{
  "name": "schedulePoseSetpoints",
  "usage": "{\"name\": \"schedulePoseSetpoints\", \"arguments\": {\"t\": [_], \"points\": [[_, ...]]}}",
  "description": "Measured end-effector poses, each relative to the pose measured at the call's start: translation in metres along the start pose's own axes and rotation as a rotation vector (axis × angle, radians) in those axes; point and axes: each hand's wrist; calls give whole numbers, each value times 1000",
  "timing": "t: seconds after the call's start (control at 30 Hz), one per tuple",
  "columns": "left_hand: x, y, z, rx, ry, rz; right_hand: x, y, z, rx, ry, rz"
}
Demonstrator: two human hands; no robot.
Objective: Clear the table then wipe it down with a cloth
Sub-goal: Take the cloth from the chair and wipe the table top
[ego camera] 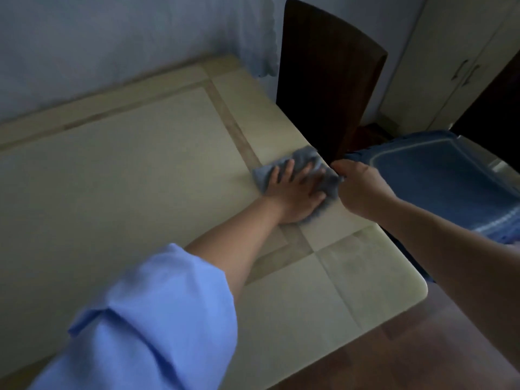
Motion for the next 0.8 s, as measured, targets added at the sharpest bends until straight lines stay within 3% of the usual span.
{"name": "schedulePoseSetpoints", "arguments": {"t": [0.13, 0.23, 0.33, 0.5, 0.63, 0.7, 0.8], "points": [[17, -46, 53, 188, 15, -35, -2, -3, -6, 45, 52, 46], [20, -81, 66, 250, 49, -157, -3, -13, -21, 52, 61, -39], [25, -110, 53, 250, 35, -155, 2, -28, -48, -8, -27, -147], [38, -154, -8, 59, -28, -119, 29, -50, -81, -138, -95, -331], [50, -197, -60, -251, -84, -29, 47, -69, -93, -175, -54, -459], [57, -205, -59, -395, -133, 14, 57, -74, -92, -318, -60, -466], [63, -199, -16, -438, -217, 49, 64, -82, -86, -258, -156, -509]]}}
Point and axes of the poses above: each hand's wrist, its own y-axis towards the middle knuckle, its own x-axis out of the palm, z = x × y, and after that the axes turned 1 degree about -z, right-handed
